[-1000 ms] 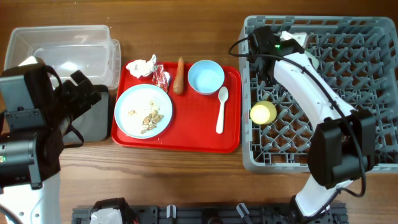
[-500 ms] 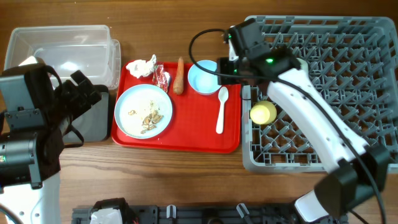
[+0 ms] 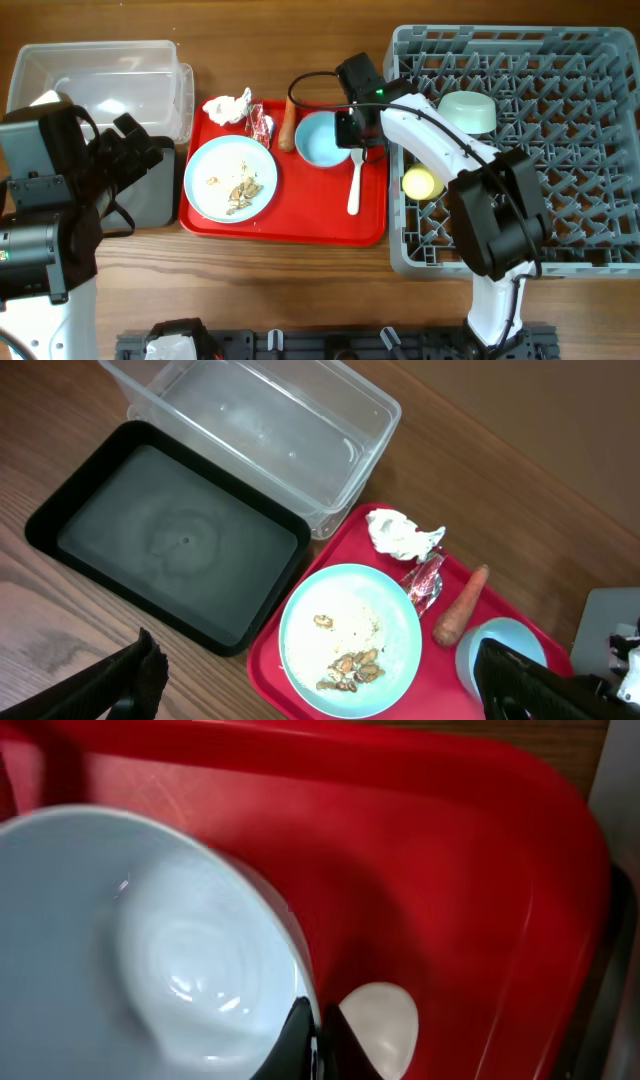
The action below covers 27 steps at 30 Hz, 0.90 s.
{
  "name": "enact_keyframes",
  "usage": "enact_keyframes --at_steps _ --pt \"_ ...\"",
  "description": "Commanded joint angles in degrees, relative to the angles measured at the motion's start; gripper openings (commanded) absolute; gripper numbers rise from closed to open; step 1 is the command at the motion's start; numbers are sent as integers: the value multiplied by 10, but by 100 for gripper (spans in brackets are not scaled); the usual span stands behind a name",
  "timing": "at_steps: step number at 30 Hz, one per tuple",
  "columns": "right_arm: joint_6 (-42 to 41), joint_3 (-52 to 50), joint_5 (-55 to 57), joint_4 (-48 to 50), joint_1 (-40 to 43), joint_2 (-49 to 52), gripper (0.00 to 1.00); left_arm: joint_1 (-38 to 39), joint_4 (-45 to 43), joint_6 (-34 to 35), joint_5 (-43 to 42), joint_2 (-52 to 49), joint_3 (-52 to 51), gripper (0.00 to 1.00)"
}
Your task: Sort waste into correct bins and load items into the dishwasher rack
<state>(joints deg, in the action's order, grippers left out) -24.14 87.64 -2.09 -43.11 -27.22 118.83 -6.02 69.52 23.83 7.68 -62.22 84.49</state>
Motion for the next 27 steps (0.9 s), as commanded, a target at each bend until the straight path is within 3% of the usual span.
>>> enact_keyframes --at_steps 1,5,12,18,24,27 --pt "1 14 34 -9 2 -16 4 -3 2 -7 7 0 2 100" --pt "0 15 136 -39 7 -93 4 -3 2 -7 7 0 2 100" --pt "2 15 434 -78 40 -270 4 -3 2 -7 8 0 2 100" --pt "2 6 691 -159 148 -280 4 -3 2 -7 7 0 2 100" --pt "2 -3 713 -135 290 -236 4 -3 7 -7 7 0 2 100" --pt "42 -3 697 -96 320 -213 4 -3 7 -7 7 0 2 100"
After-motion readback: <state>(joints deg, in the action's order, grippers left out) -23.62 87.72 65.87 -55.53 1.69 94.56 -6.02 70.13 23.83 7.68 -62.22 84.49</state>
